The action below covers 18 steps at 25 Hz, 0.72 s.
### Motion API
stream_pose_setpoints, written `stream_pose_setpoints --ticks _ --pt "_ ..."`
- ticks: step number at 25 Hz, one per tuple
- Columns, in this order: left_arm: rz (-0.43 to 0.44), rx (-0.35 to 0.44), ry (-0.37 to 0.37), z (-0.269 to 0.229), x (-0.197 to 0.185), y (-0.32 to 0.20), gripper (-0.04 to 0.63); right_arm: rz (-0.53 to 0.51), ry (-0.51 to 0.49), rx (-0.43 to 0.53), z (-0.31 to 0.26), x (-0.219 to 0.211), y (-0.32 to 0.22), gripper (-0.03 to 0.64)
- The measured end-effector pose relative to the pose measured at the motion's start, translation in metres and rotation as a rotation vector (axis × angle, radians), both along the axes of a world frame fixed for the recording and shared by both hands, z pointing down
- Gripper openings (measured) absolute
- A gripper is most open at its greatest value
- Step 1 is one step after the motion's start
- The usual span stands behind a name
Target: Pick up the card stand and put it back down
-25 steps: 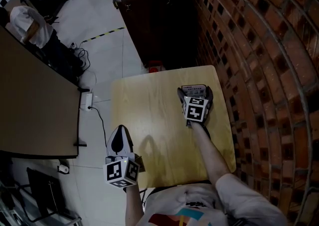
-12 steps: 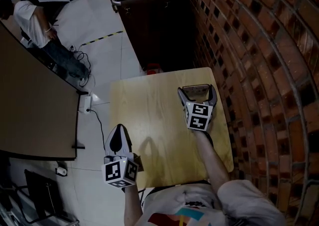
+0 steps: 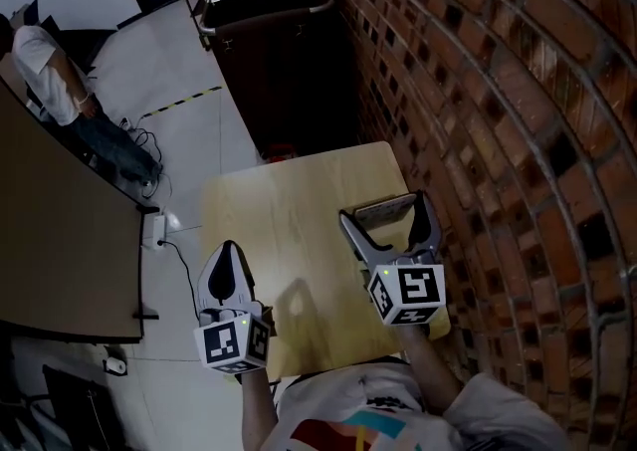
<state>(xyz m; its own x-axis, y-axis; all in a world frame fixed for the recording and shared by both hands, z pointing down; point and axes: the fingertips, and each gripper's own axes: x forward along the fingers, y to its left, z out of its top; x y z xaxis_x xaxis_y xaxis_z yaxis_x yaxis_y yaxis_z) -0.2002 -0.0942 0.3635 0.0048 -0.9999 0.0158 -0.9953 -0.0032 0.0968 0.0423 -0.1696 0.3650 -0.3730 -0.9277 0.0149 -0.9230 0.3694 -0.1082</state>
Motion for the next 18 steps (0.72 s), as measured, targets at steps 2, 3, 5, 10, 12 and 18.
stream_pose_setpoints --ticks 2,3,5,10,12,18 --pt "0.020 0.005 -0.003 -0.003 0.010 -0.001 0.005 -0.010 0.010 0.018 -0.008 0.000 0.014 0.555" --pt "0.028 0.010 -0.002 -0.005 0.013 -0.001 0.005 -0.011 0.017 0.028 -0.011 0.000 0.019 0.555" --pt "0.040 0.030 -0.005 -0.008 0.017 0.003 0.005 -0.013 0.024 0.047 -0.017 0.001 0.027 0.555" --pt "0.038 0.035 -0.003 -0.014 0.020 0.007 0.005 -0.012 0.014 0.062 -0.022 0.006 0.035 0.555" --pt "0.036 0.044 0.000 -0.017 0.021 0.009 0.005 -0.014 0.015 0.066 -0.023 0.006 0.037 0.555" --pt "0.062 0.056 -0.024 -0.020 0.027 0.010 0.005 -0.017 0.008 0.079 -0.030 0.007 0.039 0.555"
